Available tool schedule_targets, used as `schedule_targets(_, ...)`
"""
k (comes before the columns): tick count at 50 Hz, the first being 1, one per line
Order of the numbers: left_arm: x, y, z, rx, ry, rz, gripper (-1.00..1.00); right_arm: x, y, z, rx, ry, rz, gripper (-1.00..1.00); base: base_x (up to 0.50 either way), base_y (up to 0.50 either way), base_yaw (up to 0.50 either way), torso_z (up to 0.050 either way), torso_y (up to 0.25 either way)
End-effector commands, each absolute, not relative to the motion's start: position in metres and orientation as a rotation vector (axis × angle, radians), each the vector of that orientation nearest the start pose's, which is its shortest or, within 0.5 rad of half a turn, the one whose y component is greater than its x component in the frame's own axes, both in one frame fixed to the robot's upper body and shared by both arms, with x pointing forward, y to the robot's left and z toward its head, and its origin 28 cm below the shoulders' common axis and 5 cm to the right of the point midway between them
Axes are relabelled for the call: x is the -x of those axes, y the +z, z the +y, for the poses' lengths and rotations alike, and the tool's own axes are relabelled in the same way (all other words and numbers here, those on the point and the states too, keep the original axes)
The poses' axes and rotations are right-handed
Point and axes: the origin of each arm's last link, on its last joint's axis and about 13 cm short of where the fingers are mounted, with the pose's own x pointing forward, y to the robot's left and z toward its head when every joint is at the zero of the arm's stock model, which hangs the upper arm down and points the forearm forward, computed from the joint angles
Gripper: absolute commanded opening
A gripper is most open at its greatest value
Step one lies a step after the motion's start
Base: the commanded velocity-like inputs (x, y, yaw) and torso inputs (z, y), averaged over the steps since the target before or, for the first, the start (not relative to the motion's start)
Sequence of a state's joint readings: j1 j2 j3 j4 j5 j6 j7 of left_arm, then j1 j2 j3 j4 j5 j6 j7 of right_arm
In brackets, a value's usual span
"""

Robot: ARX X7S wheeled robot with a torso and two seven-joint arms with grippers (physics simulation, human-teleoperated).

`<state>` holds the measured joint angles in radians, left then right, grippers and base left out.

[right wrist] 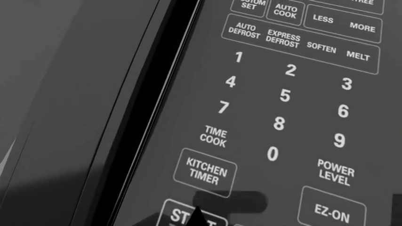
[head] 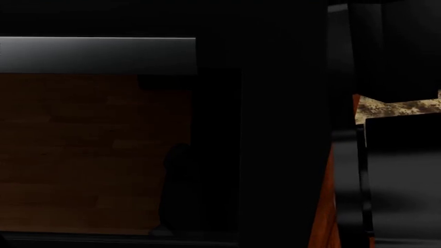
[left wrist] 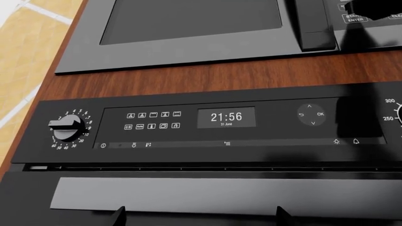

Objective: Press the start button on the microwave

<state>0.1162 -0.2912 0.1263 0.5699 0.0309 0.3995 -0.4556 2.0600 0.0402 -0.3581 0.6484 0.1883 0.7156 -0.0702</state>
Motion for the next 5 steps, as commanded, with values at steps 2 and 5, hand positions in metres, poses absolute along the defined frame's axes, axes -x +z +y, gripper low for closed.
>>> schedule_targets(2,-0.1683,0.1356,0.2178,-0.025,0.161,-0.858,1.00,-0.3271,0.5244,-0.0711,0.303,0.083,-0.557,-1.00,0.01,0.00,0.00,0.000,0.000)
schedule_targets(5,-0.1676,0.1353,0.2182,-0.026,0.162,-0.858,1.00,-0.3252,0.5237,-0.0712,0.300,0.079,-0.555,-1.00,0.00,0.00,0.00,0.000,0.000)
